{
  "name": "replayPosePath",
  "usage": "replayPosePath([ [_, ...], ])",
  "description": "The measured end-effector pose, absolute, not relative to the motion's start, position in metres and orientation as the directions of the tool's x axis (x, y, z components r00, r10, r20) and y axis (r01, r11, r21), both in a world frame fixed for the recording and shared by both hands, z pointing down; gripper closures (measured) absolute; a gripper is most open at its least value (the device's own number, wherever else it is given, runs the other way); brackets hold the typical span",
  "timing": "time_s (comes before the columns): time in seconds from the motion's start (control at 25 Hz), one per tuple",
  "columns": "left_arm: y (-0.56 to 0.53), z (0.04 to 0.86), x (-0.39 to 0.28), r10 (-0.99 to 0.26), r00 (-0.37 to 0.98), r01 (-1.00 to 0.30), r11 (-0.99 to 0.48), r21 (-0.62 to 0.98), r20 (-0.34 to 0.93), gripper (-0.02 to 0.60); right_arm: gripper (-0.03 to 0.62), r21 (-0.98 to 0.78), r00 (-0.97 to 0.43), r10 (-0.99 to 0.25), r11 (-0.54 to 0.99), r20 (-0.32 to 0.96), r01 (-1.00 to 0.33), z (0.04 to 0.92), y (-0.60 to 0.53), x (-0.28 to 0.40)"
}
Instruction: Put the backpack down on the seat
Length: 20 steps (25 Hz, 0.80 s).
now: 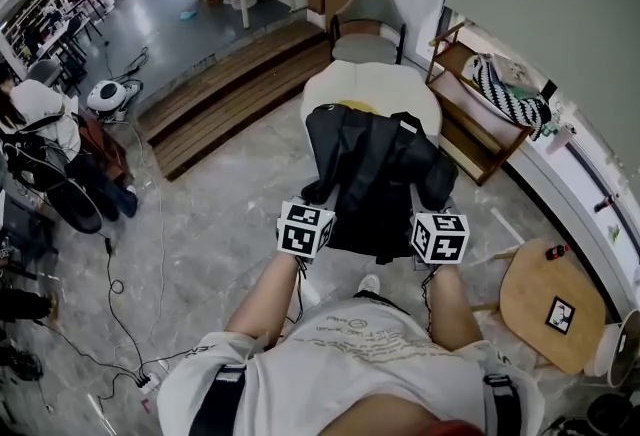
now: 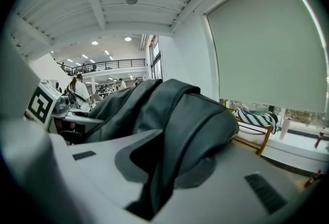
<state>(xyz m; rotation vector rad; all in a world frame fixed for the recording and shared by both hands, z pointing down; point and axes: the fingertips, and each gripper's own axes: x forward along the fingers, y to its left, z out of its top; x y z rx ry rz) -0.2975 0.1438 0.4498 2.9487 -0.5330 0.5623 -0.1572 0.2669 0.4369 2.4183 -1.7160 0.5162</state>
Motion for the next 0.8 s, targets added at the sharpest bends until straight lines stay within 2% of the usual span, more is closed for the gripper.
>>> replayPosePath([
  [0.8,0.103,0.448,-0.176,-0.33,0.861,-0.368,-0.929,0.026,0.387,0.482,0.528,-0.097,0.238,-0.904,-0.289,0.355,-0.952,0.432,0.219,-0.03],
])
